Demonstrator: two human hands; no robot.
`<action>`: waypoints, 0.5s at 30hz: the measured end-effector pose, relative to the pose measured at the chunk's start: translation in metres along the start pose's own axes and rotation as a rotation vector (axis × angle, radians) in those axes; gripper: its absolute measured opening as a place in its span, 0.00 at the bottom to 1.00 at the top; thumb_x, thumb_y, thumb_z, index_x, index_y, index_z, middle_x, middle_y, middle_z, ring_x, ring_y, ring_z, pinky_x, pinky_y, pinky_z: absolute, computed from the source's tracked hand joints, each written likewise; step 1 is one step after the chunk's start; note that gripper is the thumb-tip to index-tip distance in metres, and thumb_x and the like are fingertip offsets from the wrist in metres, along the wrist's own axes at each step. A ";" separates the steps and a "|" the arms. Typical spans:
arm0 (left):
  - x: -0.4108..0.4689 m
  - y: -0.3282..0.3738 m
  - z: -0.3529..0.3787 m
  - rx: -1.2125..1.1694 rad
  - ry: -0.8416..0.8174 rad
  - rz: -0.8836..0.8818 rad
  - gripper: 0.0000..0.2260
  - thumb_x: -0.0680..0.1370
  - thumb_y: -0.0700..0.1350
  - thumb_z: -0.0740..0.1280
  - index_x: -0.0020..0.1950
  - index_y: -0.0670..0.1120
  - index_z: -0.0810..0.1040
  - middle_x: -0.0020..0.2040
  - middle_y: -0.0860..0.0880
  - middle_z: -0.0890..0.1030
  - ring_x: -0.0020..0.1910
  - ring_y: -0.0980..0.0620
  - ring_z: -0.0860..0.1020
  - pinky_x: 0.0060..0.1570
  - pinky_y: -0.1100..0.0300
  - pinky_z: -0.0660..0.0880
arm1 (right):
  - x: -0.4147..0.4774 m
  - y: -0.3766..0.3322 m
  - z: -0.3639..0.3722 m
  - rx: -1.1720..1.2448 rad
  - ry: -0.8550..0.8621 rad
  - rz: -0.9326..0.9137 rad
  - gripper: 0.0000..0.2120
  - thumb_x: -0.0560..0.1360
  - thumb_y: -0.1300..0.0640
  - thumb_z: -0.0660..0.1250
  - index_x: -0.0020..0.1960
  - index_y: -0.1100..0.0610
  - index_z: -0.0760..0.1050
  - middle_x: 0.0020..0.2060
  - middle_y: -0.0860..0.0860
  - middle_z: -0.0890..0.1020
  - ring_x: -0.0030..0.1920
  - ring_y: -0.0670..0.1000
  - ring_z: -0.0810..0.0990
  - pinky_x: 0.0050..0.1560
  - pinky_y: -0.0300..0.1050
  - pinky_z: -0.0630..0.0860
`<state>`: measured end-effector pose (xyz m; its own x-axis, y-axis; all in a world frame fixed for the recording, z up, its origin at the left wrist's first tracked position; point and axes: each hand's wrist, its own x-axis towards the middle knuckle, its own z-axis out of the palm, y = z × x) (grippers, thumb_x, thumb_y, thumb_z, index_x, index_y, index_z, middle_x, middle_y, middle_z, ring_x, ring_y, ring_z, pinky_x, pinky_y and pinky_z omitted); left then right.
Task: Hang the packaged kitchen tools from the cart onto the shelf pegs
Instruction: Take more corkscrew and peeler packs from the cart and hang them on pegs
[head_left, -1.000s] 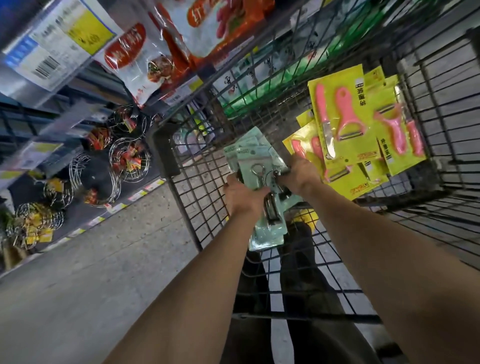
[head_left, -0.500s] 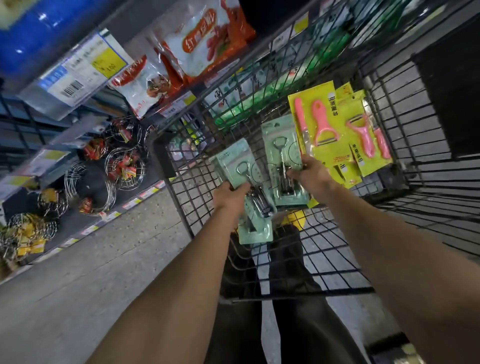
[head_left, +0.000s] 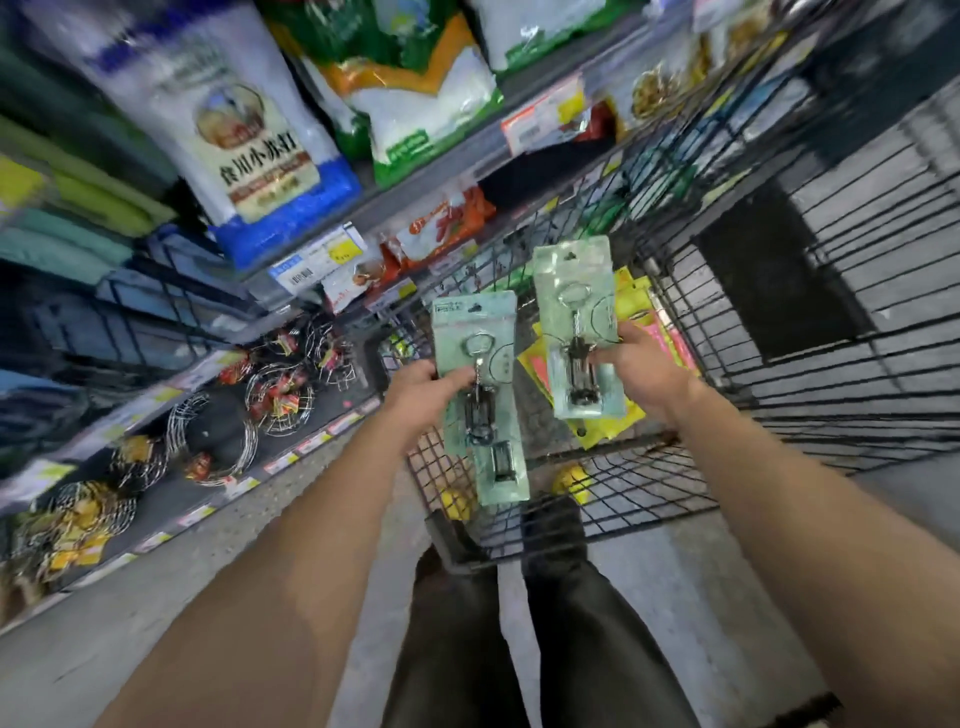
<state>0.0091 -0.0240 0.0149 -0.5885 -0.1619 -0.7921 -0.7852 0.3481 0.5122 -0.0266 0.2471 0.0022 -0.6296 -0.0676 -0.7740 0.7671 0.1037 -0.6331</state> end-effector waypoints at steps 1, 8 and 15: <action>-0.007 0.003 -0.007 0.005 0.002 0.034 0.13 0.77 0.54 0.75 0.58 0.49 0.82 0.53 0.51 0.84 0.52 0.49 0.83 0.51 0.58 0.77 | -0.017 -0.011 0.007 0.018 -0.007 -0.020 0.21 0.76 0.69 0.66 0.68 0.57 0.72 0.58 0.46 0.81 0.63 0.53 0.77 0.70 0.51 0.69; -0.049 -0.004 -0.072 -0.012 -0.043 0.206 0.17 0.75 0.57 0.76 0.61 0.50 0.83 0.56 0.51 0.87 0.52 0.51 0.85 0.60 0.48 0.80 | -0.111 -0.045 0.076 0.062 0.083 -0.171 0.27 0.81 0.62 0.67 0.77 0.61 0.63 0.64 0.49 0.76 0.63 0.49 0.72 0.60 0.38 0.65; -0.087 -0.054 -0.164 -0.065 -0.069 0.328 0.20 0.74 0.55 0.76 0.63 0.47 0.83 0.56 0.50 0.86 0.51 0.53 0.83 0.51 0.59 0.77 | -0.173 -0.028 0.162 0.009 0.101 -0.272 0.10 0.78 0.63 0.70 0.56 0.52 0.81 0.58 0.54 0.84 0.61 0.57 0.81 0.68 0.61 0.74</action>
<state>0.0713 -0.1802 0.1103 -0.7990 0.0130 -0.6012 -0.5681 0.3115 0.7617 0.0809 0.0954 0.1516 -0.8209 0.0073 -0.5711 0.5694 0.0868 -0.8174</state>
